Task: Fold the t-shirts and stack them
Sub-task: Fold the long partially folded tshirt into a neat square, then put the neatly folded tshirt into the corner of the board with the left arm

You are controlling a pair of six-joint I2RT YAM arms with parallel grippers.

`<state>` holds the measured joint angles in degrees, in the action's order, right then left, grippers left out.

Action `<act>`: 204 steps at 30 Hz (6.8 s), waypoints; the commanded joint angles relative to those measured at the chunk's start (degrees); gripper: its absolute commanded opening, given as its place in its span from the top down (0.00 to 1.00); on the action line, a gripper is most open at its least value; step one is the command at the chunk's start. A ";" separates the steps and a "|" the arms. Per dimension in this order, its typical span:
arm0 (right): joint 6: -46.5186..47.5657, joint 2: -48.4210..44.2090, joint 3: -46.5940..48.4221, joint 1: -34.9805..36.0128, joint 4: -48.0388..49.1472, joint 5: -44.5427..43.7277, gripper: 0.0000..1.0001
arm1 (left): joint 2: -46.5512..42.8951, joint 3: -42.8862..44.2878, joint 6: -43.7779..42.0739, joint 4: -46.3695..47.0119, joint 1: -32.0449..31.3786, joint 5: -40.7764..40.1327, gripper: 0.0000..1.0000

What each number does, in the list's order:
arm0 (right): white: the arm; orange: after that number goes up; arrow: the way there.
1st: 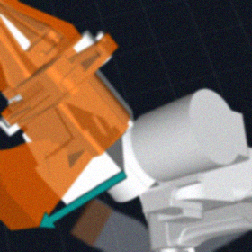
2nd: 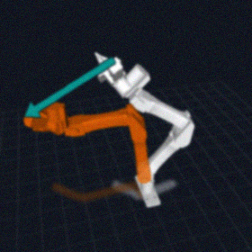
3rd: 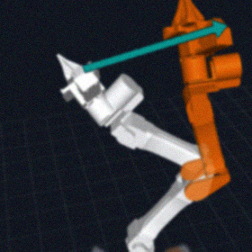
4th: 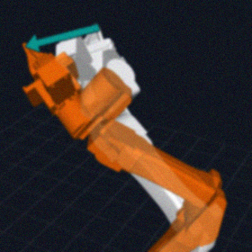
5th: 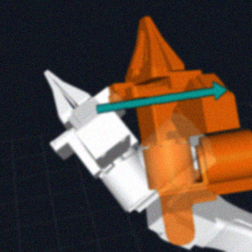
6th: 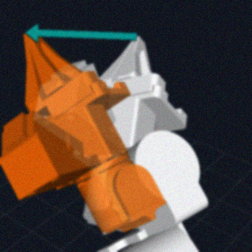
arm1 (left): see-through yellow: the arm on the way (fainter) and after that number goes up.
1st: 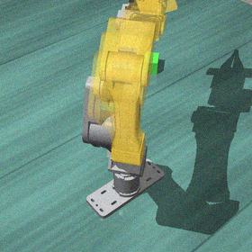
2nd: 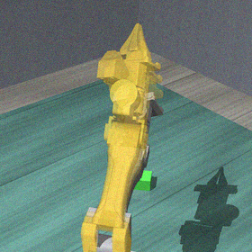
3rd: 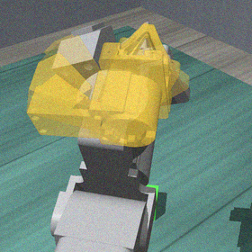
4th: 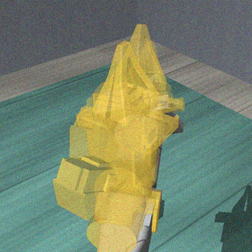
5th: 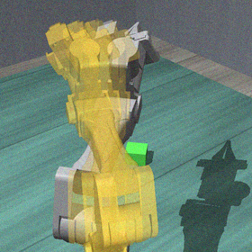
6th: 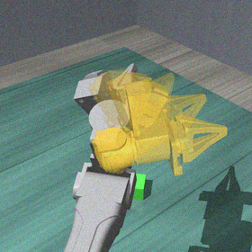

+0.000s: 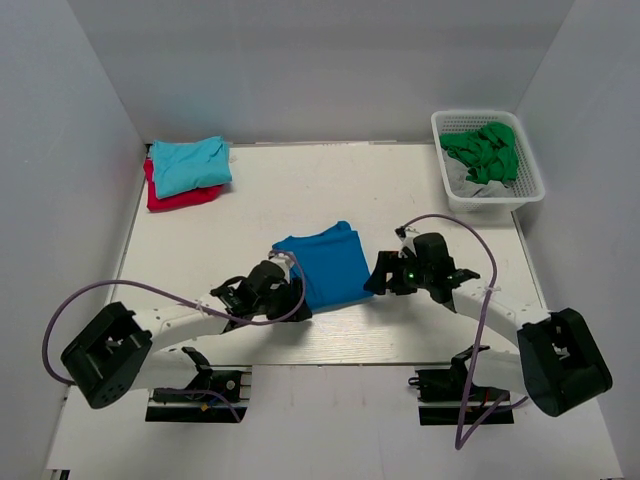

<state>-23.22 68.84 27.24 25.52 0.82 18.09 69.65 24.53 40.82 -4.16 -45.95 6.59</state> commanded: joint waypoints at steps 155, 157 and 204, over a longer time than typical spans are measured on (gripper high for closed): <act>0.72 -17.07 4.75 -0.12 -13.74 -13.78 0.10 | 18.78 38.30 -30.26 -12.45 10.53 -32.86 1.00; 0.81 -16.81 5.10 -0.12 -13.74 -14.92 0.10 | 18.25 39.97 -34.38 -11.58 12.37 -32.87 1.00; -2.53 -3.98 10.72 -0.12 -3.90 -24.07 0.10 | 53.47 103.85 -60.07 -21.92 44.45 -14.68 1.00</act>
<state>-25.15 63.51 35.29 25.52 -5.91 -6.96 122.61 122.87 -18.72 -25.47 -3.44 -9.45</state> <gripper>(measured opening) 0.900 0.135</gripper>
